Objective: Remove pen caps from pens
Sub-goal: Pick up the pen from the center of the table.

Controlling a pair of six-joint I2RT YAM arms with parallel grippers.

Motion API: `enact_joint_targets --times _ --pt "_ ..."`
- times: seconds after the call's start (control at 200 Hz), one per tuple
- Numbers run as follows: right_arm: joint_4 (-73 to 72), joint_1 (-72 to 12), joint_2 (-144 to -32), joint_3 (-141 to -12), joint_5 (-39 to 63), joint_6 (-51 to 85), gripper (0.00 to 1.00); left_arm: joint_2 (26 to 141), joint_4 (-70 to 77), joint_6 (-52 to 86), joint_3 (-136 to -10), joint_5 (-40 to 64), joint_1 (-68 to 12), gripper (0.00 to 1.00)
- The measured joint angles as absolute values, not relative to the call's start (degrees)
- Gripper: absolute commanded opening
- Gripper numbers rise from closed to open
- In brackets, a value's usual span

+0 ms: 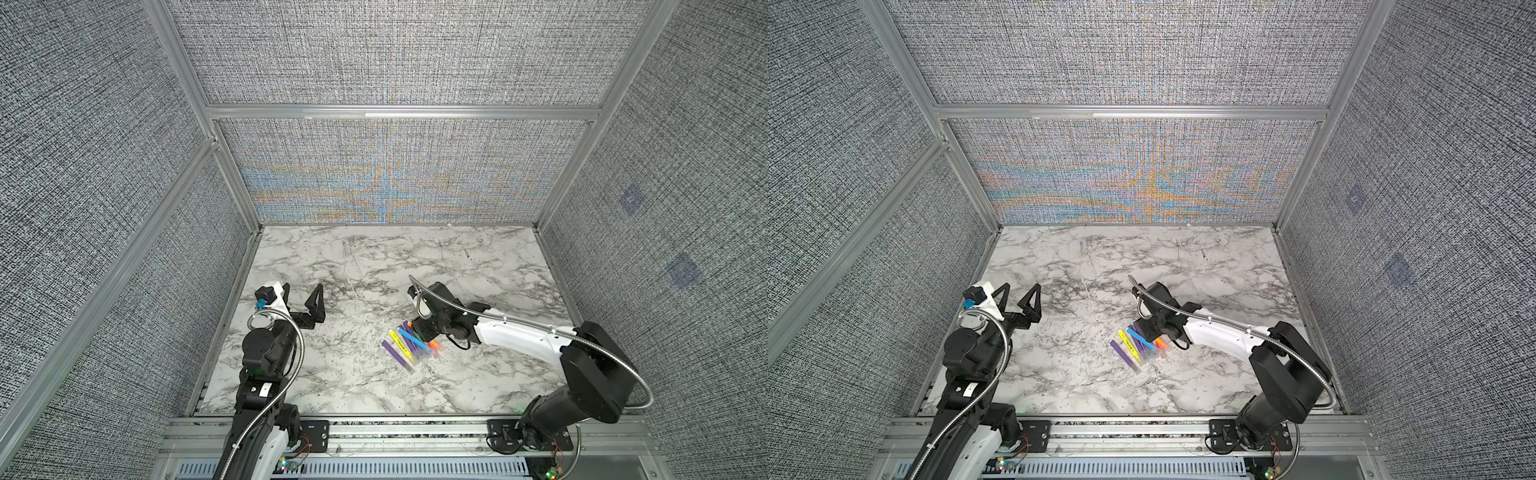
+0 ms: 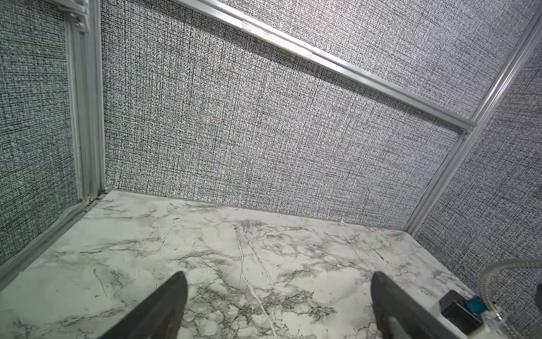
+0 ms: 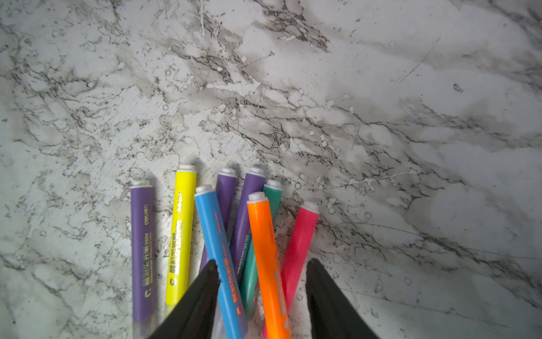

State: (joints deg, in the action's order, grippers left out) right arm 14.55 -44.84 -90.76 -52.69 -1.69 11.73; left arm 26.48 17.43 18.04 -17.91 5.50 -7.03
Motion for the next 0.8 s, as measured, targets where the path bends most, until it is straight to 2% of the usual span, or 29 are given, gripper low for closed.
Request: enact_joint_targets --times 0.585,0.8 --pt "15.0 -45.0 -100.0 -57.3 -2.0 9.6 0.30 16.3 14.2 17.7 -16.9 3.6 -7.0 0.97" --pt "15.0 -44.6 -100.8 -57.8 -1.9 8.7 0.17 14.5 12.7 16.9 -16.9 2.1 -7.0 0.97"
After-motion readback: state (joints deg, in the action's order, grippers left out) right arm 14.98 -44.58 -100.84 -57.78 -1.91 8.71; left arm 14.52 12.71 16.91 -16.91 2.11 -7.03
